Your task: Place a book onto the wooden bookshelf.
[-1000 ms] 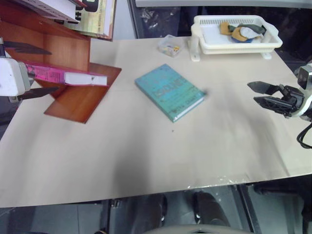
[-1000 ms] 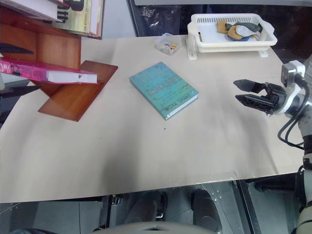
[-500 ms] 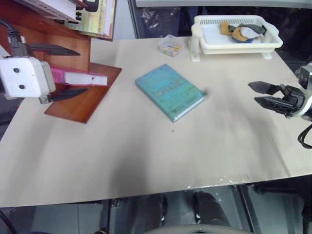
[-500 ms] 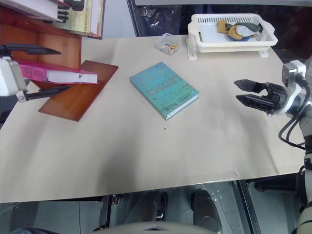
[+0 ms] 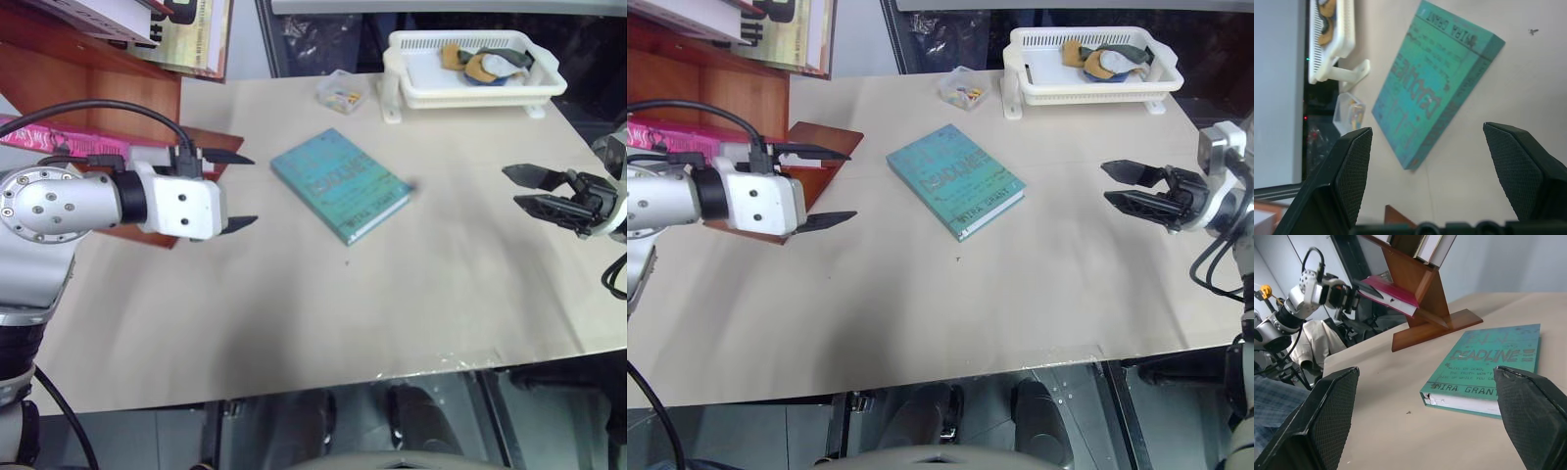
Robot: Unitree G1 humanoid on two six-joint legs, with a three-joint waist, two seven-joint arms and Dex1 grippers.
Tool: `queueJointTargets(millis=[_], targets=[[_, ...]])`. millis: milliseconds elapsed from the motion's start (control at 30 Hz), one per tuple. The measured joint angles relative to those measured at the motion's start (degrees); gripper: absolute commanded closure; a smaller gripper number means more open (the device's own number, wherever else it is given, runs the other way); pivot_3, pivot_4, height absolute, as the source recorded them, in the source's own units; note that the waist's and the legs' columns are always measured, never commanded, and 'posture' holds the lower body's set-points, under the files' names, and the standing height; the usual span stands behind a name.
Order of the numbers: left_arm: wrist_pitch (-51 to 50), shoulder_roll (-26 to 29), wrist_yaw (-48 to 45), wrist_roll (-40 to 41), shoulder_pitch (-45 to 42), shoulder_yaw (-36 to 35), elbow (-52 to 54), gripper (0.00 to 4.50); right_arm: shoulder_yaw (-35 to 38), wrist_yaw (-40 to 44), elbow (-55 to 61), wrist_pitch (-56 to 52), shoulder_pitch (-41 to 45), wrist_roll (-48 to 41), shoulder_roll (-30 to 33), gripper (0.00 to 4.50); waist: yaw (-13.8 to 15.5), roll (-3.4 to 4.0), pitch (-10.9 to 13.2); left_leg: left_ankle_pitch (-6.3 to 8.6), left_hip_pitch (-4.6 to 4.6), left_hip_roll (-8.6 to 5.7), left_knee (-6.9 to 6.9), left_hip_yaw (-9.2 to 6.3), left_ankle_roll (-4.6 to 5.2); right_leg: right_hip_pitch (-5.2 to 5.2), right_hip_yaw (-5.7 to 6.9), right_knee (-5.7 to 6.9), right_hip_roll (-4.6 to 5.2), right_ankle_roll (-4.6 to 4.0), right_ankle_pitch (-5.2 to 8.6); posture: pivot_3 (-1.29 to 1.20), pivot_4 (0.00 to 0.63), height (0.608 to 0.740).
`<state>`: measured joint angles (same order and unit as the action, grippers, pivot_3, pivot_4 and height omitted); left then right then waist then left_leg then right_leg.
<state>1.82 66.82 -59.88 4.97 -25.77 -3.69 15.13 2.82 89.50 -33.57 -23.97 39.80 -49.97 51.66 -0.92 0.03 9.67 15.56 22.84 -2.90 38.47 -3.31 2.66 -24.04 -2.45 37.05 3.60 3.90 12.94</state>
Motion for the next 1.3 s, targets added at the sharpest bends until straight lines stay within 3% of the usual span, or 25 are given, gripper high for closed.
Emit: queueJointTargets(millis=[700, 1033, 1300], targets=[[7.91, 3.09, 5.02, -12.16, 7.76, -2.66, -9.33, 0.51, 0.24, 0.01, -0.05, 0.41, -0.12, 0.73, 0.00, 0.00, -0.09, 0.01, -0.01, 0.00, -0.02, 0.02, -0.04, -0.02, 0.00, -0.03, -0.01, 0.02, 0.23, -0.01, 0.00, 0.00, 0.150, 0.740], [7.97, 1.82, 4.98, -9.69, 7.75, -2.78, -9.11, 0.51, 0.29, 0.01, 0.01, 0.08, -1.07, 0.41, 0.00, 0.00, -0.04, 0.02, -0.01, 0.01, -0.01, 0.02, -0.04, -0.01, 0.00, -0.04, -0.02, 0.02, 0.26, -0.01, 0.00, 0.00, 0.150, 0.740], [-1.60, -7.59, 5.01, 1.69, 9.92, -3.05, -0.81, 0.51, 0.43, 0.01, 1.27, -0.99, -2.54, -0.55, 0.01, 0.00, 0.15, 0.01, -0.01, 0.01, 0.05, 0.00, -0.04, -0.03, 0.00, -0.04, 0.00, -0.02, 0.30, -0.01, 0.00, 0.00, 0.150, 0.740]])
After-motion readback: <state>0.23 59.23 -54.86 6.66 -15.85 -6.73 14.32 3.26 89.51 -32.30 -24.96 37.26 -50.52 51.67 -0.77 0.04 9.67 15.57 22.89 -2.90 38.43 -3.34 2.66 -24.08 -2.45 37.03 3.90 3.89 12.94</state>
